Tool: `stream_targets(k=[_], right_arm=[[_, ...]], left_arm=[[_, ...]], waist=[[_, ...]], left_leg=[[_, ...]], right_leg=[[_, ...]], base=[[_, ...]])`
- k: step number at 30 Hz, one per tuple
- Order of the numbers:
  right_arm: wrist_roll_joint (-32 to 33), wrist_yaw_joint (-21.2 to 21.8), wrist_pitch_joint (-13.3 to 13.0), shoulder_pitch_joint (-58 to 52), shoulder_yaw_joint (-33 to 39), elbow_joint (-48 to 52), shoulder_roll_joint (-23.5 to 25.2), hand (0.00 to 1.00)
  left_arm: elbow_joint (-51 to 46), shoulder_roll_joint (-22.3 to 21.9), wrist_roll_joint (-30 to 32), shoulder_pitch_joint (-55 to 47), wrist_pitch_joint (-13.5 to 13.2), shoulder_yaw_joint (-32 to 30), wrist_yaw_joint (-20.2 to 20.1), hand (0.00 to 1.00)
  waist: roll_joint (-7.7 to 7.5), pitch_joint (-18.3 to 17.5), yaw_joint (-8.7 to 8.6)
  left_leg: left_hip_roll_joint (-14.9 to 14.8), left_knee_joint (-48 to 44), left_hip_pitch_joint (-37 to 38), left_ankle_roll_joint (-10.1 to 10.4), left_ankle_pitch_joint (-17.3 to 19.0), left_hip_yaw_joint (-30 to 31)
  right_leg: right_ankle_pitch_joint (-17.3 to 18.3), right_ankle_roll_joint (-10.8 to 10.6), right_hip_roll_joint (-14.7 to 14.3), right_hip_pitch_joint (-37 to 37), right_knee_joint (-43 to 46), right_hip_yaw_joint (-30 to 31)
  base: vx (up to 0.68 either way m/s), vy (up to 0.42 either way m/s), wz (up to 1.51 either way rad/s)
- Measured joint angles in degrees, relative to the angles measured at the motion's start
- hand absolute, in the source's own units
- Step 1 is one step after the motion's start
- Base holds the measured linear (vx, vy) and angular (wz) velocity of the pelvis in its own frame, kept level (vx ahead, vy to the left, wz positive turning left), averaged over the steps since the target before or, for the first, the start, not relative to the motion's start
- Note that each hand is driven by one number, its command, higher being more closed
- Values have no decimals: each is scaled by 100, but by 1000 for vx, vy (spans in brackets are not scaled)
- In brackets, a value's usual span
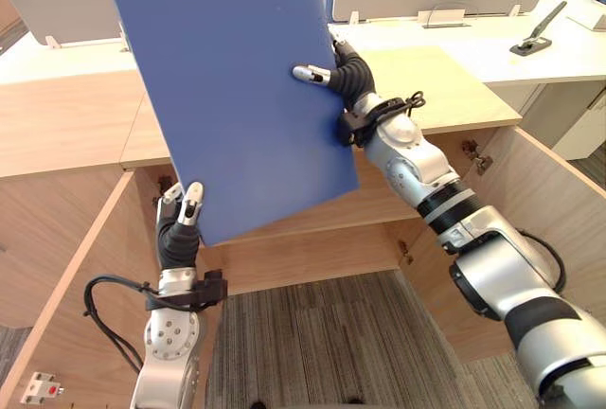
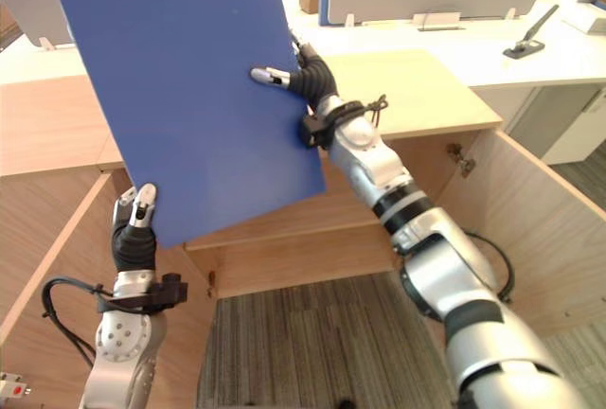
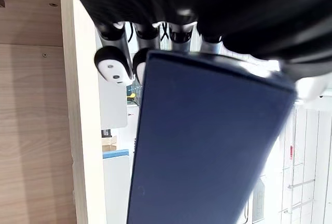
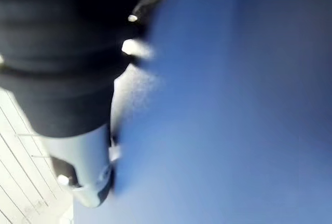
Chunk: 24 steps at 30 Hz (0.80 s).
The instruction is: Walk over to the cabinet, pick up the folder, carry it to the office cabinet, place the folder inside the office cabinet, then close the office cabinet door
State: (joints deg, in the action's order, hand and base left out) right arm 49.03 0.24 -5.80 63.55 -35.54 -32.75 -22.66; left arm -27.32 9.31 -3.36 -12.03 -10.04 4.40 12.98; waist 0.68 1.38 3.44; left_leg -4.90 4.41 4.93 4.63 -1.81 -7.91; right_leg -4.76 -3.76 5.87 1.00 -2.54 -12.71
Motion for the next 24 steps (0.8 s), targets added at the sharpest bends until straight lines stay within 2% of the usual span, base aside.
stream_targets(k=[2,4,8,11,17,18,24], right_arm=[[585,120,102,52,-549,51,-262,100],[867,225,181,80,-903,229,-498,100],[1327,430,223,97,-1194,638,-893,100],[1460,475,222,97,-1204,913,-1098,100],[1504,590,221,95,-1201,1003,-1155,100],[1504,590,220,89,-1189,1084,-1198,100],[1502,661,187,-140,-1036,1265,-1208,100]], left_arm=[[0,25,6,-32,0,49,-1,100],[0,76,7,-48,-36,128,-2,100],[-1,263,20,-61,-204,221,-35,100],[-1,297,36,-61,-342,271,-51,100],[-1,391,36,-61,-447,274,-70,100],[-1,390,37,-61,-477,274,-70,0],[49,390,88,-60,-546,348,-189,0]], waist=[[-2,0,0],[-2,0,11],[-6,-4,46],[-6,-11,68],[-4,-33,101],[-3,-34,108],[6,-197,121]], left_leg=[[-10,0,0,2,2,0],[-18,0,-1,6,4,1],[-37,0,-1,22,16,6],[-44,0,0,31,22,6],[-50,-70,-14,53,50,6],[-54,-77,-19,54,50,6],[-67,-111,-77,59,54,20]], right_leg=[[-1,1,-8,1,-2,-1],[-1,1,-12,4,-6,-2],[-3,4,-32,13,-21,-1],[-3,5,-40,16,-22,9],[-6,11,-45,30,-22,15],[-9,16,-50,29,-22,16],[-14,26,-65,-5,-22,17]], base=[[0,0,0],[0,0,0],[0,0,0],[0,0,0],[0,0,0],[0,0,0],[0,0,0]])
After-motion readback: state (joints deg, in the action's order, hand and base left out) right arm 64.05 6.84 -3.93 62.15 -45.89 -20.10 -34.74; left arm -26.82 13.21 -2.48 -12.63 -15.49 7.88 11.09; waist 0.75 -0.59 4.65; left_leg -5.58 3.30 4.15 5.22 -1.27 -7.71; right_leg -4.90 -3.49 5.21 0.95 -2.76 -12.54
